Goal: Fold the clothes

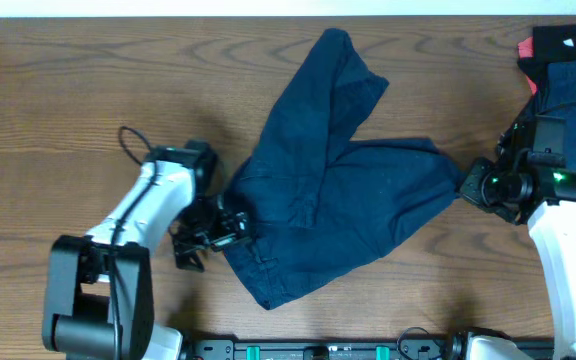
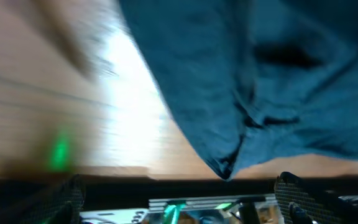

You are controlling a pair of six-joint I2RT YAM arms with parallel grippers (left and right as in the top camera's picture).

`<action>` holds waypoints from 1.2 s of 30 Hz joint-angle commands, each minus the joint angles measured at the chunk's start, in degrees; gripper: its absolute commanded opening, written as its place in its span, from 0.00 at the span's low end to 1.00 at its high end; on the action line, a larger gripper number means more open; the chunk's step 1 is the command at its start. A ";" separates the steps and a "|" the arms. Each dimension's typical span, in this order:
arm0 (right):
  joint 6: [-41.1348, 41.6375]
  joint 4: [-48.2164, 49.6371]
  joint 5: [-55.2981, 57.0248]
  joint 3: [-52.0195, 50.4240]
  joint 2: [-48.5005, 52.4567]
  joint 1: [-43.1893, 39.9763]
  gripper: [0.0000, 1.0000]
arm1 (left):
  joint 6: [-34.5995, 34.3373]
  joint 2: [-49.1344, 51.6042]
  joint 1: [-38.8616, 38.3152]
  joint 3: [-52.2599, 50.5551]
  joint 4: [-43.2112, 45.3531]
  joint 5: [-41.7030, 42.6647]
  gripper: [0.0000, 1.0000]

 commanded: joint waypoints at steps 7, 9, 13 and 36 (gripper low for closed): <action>-0.85 -0.20 -0.55 0.94 0.20 -0.37 0.01 | -11.02 0.17 -12.63 -1.01 0.15 0.94 0.98; -0.85 -0.24 -0.55 0.94 0.20 -0.37 0.02 | -13.46 0.17 -15.30 -1.22 1.22 0.81 0.98; -0.87 -0.33 -0.52 0.94 0.20 -0.37 0.02 | -19.15 0.17 -20.39 -3.93 5.44 0.74 0.98; -1.31 -1.20 -0.66 0.94 0.20 -0.37 0.02 | -26.29 0.17 -26.38 -17.16 21.73 1.44 0.77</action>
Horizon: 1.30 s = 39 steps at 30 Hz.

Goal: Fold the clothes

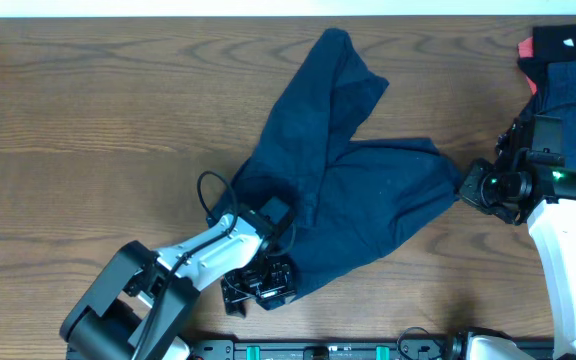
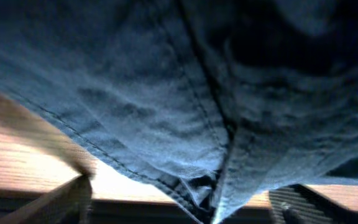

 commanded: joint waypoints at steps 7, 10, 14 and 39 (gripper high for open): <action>-0.87 -0.98 -0.48 0.94 0.02 -0.37 0.02 | 0.39 1.11 -0.20 -2.45 4.59 -2.69 0.24; -0.90 -1.53 -0.46 0.96 -0.07 -0.31 0.01 | 0.90 1.09 -0.17 -2.40 4.57 -2.69 0.06; -0.85 -2.47 0.63 0.96 -1.16 -0.33 0.01 | 3.65 -0.13 -0.13 -0.74 2.58 -3.89 0.06; -0.85 -14.53 0.52 23.56 -14.67 -0.33 0.01 | 9.92 -30.86 -0.13 37.33 -31.47 -27.28 0.06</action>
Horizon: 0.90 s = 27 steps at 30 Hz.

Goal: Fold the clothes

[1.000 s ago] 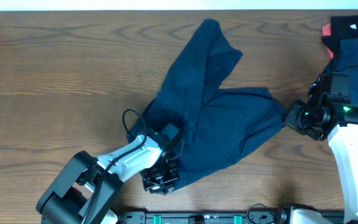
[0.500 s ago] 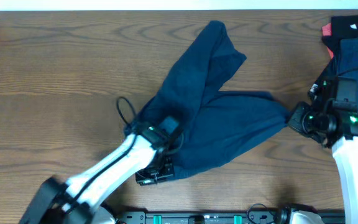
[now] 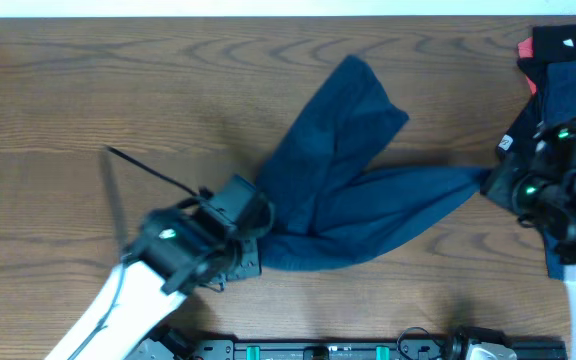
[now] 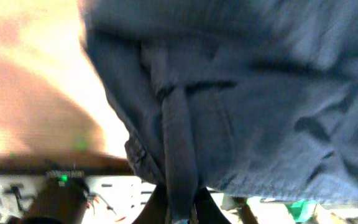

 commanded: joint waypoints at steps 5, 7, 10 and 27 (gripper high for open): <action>-0.83 -4.83 0.07 21.00 -1.38 -0.33 0.01 | 8.26 -0.04 0.02 30.25 -2.43 -5.90 0.06; -0.83 -6.27 0.07 26.18 -1.36 -0.33 0.01 | 9.46 0.98 0.02 36.98 -2.56 -6.34 0.06; -0.79 -7.06 0.07 31.78 -1.14 -0.33 0.02 | 9.79 2.49 0.02 43.78 -3.17 -9.16 0.06; 0.57 7.08 -3.39 36.74 15.91 0.07 0.02 | 22.60 21.14 6.67 51.06 12.85 -23.87 0.06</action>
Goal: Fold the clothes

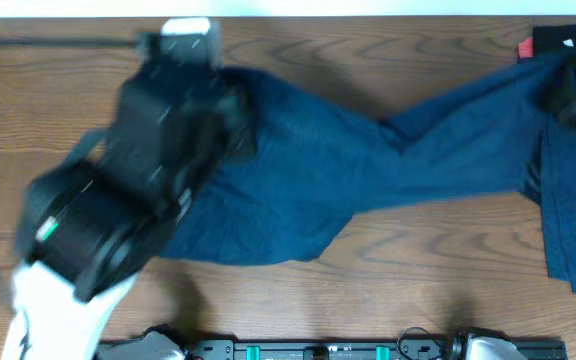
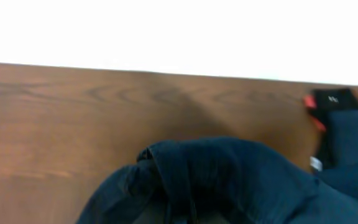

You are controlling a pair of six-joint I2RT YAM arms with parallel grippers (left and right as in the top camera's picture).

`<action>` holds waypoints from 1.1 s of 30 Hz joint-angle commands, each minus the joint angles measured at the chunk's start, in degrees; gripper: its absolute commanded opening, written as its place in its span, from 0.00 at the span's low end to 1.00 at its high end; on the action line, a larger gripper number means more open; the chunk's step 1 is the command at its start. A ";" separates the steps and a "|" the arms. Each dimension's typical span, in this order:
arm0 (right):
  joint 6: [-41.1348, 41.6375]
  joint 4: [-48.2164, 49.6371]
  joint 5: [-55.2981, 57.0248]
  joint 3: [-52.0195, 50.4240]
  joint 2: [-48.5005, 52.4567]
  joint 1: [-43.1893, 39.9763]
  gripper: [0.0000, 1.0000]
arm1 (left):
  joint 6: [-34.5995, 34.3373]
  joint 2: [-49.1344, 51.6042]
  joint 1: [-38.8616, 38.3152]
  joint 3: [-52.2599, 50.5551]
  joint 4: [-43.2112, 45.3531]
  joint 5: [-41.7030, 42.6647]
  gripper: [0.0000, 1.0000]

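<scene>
Dark blue trousers hang stretched across the table between my two grippers. My left arm fills the left of the overhead view, raised close to the camera. In the left wrist view the left gripper is buried in bunched blue cloth, shut on the waist end, with its fingers hidden. My right gripper shows as a dark shape at the far right, shut on the end of a trouser leg.
A pile of other clothes lies at the right edge: a black and red piece at the back and a blue one in front of it. The pile also shows in the left wrist view. Wooden table runs below the trousers.
My left gripper has gone from low at the front left to high over the back left, still holding the waist. The right gripper has moved back and right. The trousers are now pulled out long.
At first the trousers lay crumpled, the right gripper held a leg end, and the left gripper was open at their left edge. Then the left gripper was at the front waist corner, then shut on the waistband. Now both grippers hold the trousers stretched across the table.
</scene>
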 commanded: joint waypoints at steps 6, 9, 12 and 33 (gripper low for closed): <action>-2.40 11.61 -8.02 0.26 13.00 0.70 0.02 | 10.80 16.00 11.82 0.98 18.08 -2.40 0.06; -2.38 17.49 -9.25 0.28 15.61 0.68 0.01 | 12.37 19.82 14.60 2.67 24.63 0.72 0.06; -2.36 23.37 -9.40 0.74 15.93 0.20 0.02 | 12.35 21.31 16.44 8.15 29.00 1.92 0.06; -6.69 2.10 -2.78 -12.28 15.61 6.14 0.01 | 6.47 24.83 20.37 4.50 -7.39 12.98 0.06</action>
